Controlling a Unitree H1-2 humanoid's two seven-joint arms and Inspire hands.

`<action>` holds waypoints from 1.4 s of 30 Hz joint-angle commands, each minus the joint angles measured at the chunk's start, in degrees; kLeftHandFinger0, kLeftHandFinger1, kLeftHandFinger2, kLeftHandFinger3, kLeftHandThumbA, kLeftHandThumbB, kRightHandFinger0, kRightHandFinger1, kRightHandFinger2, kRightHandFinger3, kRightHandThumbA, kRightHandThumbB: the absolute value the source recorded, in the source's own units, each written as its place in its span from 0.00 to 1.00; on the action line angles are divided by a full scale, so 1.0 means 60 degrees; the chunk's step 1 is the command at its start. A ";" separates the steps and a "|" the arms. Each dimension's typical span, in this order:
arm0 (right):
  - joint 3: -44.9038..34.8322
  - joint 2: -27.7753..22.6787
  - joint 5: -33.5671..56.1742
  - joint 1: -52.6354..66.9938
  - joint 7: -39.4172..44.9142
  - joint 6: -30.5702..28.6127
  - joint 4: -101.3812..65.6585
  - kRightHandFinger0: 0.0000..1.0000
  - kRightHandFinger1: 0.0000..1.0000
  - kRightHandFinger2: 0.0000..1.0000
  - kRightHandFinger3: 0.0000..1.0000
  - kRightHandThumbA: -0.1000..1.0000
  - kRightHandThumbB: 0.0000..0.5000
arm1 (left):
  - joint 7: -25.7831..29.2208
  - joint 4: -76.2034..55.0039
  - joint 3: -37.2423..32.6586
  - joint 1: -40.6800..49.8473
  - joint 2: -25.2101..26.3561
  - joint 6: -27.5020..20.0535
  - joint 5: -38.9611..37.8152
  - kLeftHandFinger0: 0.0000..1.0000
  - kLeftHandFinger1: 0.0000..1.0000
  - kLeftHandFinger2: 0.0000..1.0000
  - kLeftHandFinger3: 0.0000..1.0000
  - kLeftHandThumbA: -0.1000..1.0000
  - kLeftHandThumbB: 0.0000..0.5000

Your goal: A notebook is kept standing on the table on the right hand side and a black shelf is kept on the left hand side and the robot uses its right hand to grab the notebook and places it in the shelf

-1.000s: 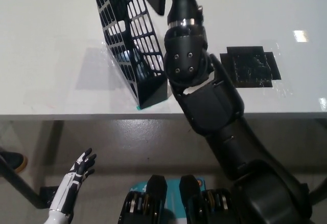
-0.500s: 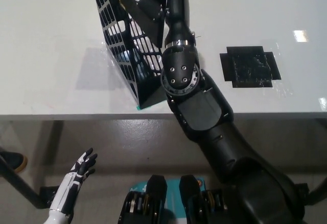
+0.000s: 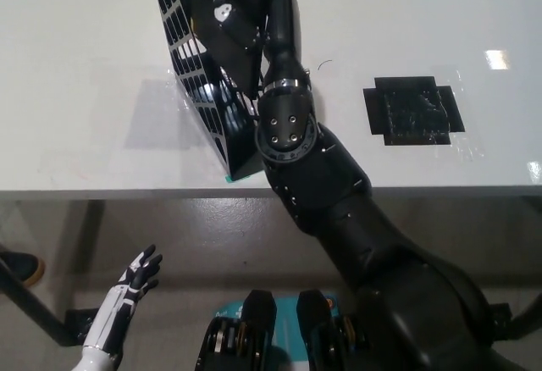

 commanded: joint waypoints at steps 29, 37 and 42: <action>0.0563 -0.1562 -0.0509 -0.0291 0.1808 0.1120 -0.5905 1.00 1.00 1.00 1.00 1.00 0.70 | -0.0169 -0.0045 0.0073 -0.0122 0.0251 -0.0336 -0.0160 1.00 1.00 1.00 1.00 1.00 0.32; 0.0097 -0.2773 -0.0530 0.0038 0.2921 0.3397 -1.0834 1.00 1.00 1.00 1.00 1.00 0.80 | 0.0037 -0.0181 0.0048 -0.0151 0.0203 -0.0170 0.0148 1.00 1.00 1.00 1.00 1.00 0.37; -0.0062 -0.3430 -0.0212 0.1006 0.3471 0.3624 -1.3605 1.00 1.00 1.00 1.00 1.00 0.78 | 0.0012 -0.0232 0.0059 -0.0158 0.0204 -0.0160 0.0095 1.00 1.00 1.00 1.00 1.00 0.38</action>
